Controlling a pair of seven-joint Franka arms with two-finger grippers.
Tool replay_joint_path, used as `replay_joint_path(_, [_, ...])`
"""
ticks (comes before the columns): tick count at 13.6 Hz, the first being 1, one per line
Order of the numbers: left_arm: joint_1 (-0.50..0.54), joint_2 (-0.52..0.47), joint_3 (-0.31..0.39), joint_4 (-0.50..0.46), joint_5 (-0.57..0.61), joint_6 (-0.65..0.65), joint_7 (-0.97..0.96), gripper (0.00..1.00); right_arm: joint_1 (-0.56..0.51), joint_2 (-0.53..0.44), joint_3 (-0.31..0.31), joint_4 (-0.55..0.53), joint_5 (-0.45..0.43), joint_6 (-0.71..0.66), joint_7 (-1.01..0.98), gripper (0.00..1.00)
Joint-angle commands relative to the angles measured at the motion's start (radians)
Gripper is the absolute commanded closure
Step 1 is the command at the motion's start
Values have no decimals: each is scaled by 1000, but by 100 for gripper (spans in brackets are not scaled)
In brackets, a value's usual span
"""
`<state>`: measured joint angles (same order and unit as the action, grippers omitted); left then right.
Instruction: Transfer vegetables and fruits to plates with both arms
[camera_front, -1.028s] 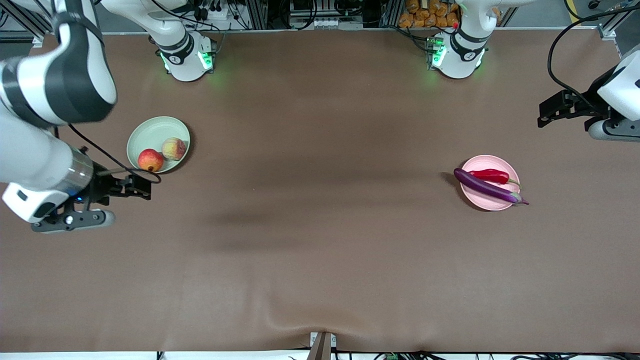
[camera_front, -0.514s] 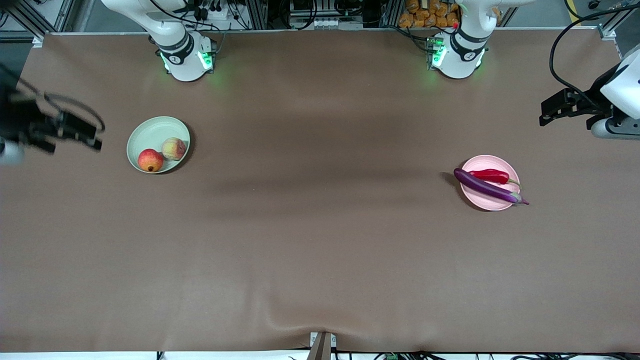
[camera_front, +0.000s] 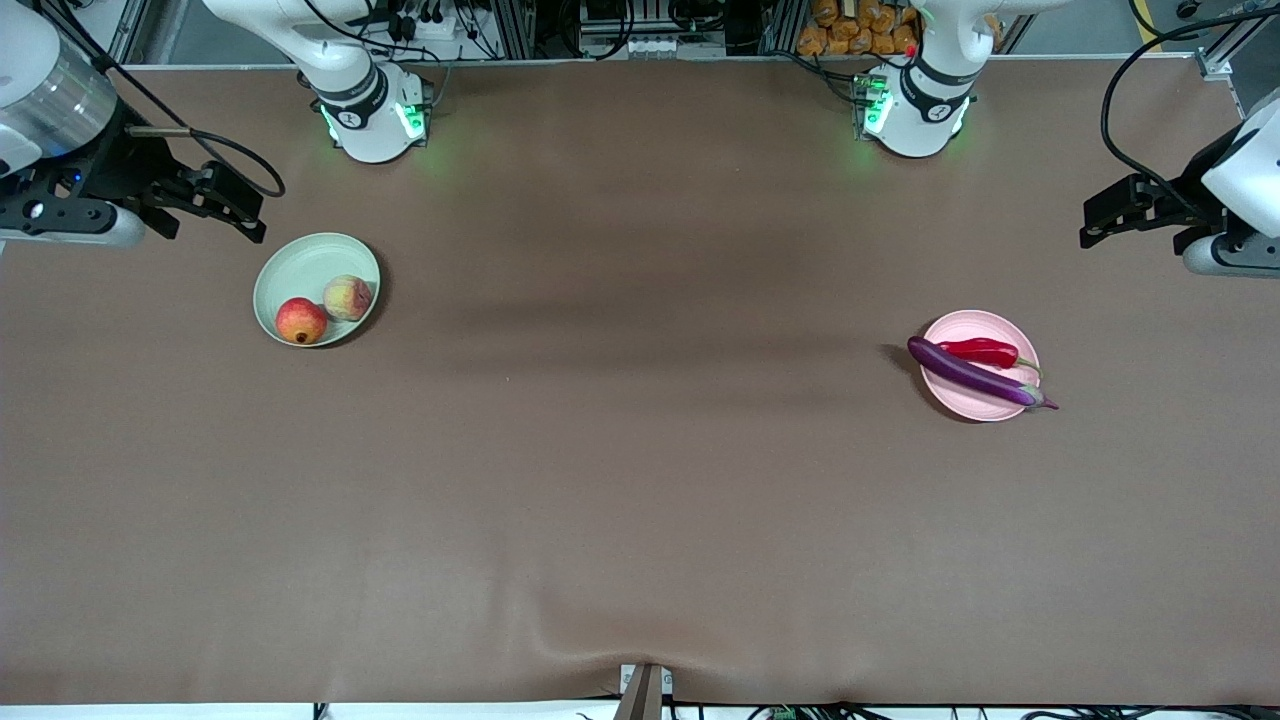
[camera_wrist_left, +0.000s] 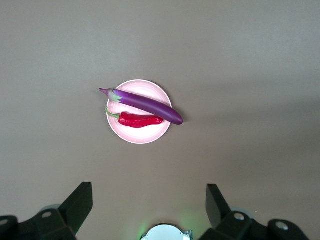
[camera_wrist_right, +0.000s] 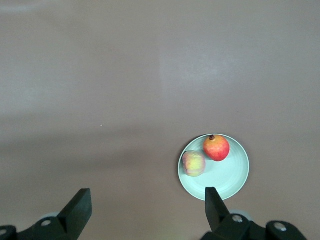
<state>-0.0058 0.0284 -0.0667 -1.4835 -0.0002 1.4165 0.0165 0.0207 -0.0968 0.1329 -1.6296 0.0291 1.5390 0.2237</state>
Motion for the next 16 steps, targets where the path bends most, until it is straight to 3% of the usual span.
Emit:
replay_joint_path(1, [0,-16,-4,11,20,-21,7,0,-51,1,5,6,-37,23,-125,0])
replay_joint_path(4, [0,-18,-4,11,20,-19,10,0,-53,38,-12,53,-43,24,-150,0])
replay_joint_path(7, [-2,-15,-7,9,20,-19,5,0,-50,63,-71,82,-38,24,-165,0])
replay_joint_path(16, [-8,-13,-13,14,23,-18,-7,0,-51,65,-81,86,-51,18,-207,0])
